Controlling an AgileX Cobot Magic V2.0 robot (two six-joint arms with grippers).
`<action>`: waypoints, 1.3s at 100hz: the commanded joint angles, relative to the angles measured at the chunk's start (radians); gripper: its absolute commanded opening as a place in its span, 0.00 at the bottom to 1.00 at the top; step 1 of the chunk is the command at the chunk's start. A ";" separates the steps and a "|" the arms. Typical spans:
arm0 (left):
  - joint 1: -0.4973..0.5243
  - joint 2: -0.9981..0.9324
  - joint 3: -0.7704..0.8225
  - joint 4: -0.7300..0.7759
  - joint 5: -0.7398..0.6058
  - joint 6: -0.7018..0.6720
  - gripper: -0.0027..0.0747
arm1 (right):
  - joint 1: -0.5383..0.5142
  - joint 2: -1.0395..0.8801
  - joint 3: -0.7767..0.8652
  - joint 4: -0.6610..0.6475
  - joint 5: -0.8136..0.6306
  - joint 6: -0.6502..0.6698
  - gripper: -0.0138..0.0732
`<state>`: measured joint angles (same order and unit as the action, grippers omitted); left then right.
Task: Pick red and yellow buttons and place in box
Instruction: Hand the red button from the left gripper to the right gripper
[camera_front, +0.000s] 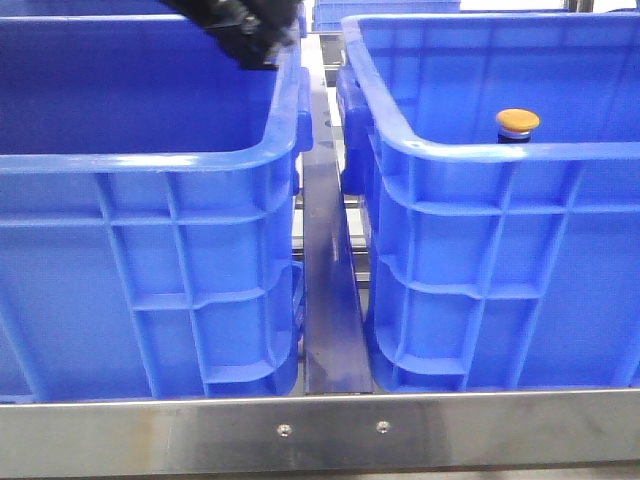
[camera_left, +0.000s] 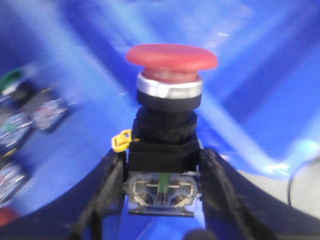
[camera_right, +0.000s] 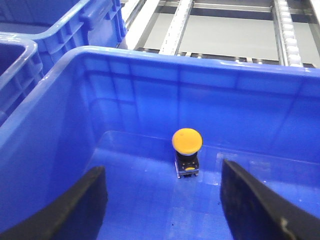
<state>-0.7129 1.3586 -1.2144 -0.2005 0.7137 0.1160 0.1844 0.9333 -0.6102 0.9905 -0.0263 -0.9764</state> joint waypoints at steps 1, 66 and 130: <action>-0.025 -0.038 -0.027 -0.029 -0.071 0.050 0.28 | -0.003 -0.013 -0.026 0.000 -0.029 -0.006 0.74; -0.030 -0.038 -0.027 -0.029 -0.069 0.053 0.28 | -0.003 0.192 -0.364 0.333 0.700 0.195 0.92; -0.030 -0.038 -0.027 -0.029 -0.074 0.053 0.28 | 0.018 0.520 -0.604 0.334 1.118 0.370 0.62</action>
<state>-0.7317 1.3586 -1.2144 -0.2089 0.7119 0.1660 0.1974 1.4829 -1.1796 1.2673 1.0631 -0.6045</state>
